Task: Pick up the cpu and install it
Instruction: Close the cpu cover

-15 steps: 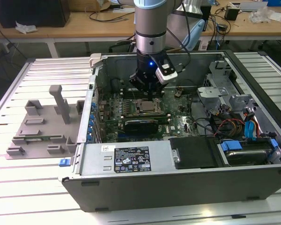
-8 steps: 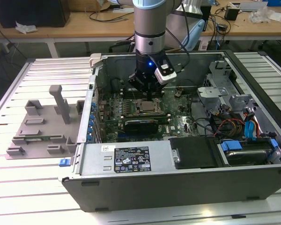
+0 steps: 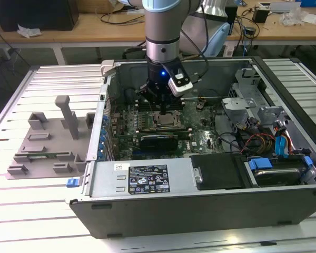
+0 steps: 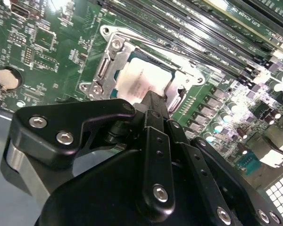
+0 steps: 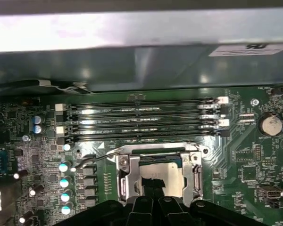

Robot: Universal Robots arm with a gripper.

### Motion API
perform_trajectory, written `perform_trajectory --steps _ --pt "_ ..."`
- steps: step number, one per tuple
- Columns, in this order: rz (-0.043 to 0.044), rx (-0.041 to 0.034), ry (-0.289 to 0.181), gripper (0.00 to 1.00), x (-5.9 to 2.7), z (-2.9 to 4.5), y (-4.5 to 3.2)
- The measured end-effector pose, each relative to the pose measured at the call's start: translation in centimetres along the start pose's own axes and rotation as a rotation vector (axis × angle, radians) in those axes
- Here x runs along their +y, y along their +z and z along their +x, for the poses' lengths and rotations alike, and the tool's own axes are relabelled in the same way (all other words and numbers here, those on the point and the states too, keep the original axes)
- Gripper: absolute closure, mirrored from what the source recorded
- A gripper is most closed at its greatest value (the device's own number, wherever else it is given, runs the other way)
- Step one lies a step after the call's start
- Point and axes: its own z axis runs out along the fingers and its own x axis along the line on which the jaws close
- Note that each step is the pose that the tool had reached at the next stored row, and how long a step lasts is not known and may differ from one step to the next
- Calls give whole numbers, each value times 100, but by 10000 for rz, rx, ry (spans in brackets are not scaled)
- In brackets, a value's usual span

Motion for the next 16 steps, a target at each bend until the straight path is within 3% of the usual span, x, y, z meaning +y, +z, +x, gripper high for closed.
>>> perform_trajectory --steps 4,16 --pt "-2 0 -78 89 -25 31 17" --pt "-5 -2 -133 89 -65 34 64"
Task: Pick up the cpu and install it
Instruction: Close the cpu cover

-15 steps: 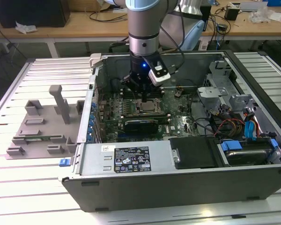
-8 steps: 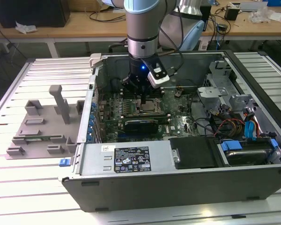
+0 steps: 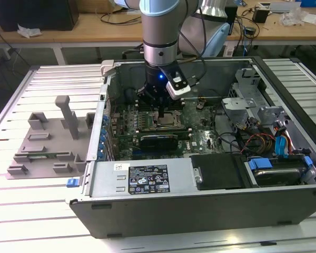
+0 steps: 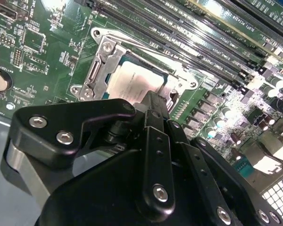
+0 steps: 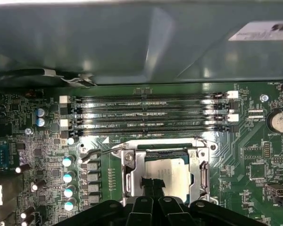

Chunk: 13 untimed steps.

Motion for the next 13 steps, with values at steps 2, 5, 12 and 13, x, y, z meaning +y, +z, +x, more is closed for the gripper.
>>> perform_trajectory --steps 2,5,12,13 --pt "3 2 0 89 -14 1 22" --pt "2 1 0 89 -16 15 45" --pt "2 -8 1 89 -19 131 106" --pt "3 -7 0 89 -20 135 109"
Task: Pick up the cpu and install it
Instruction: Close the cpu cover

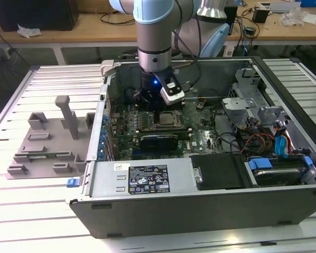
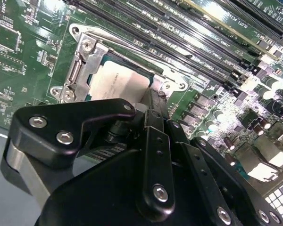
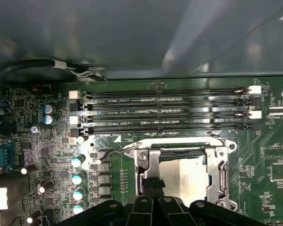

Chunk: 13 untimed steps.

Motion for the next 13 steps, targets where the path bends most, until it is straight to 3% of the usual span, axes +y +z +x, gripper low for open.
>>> perform_trajectory --steps 13 --pt "-2 -1 0 89 30 23 12"
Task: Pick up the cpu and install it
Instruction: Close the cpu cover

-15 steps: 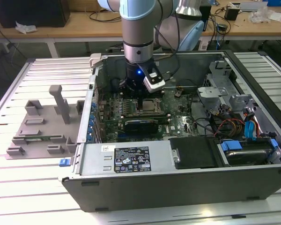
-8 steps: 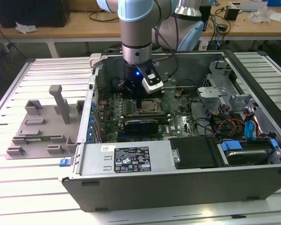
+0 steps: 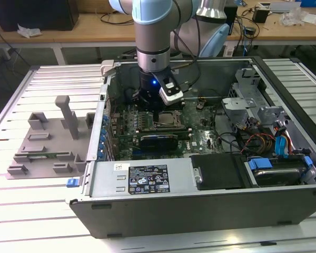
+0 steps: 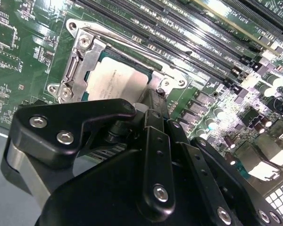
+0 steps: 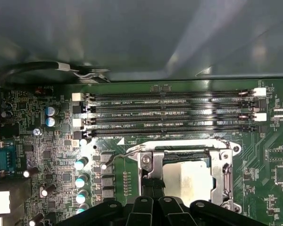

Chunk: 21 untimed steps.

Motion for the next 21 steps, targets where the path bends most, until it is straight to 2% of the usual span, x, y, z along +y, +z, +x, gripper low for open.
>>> perform_trajectory --steps 5,12,21 --pt "-2 0 -35 89 29 1 0" --pt "-10 -5 -399 89 68 -1 1" --pt "-14 20 -533 89 72 -71 10"
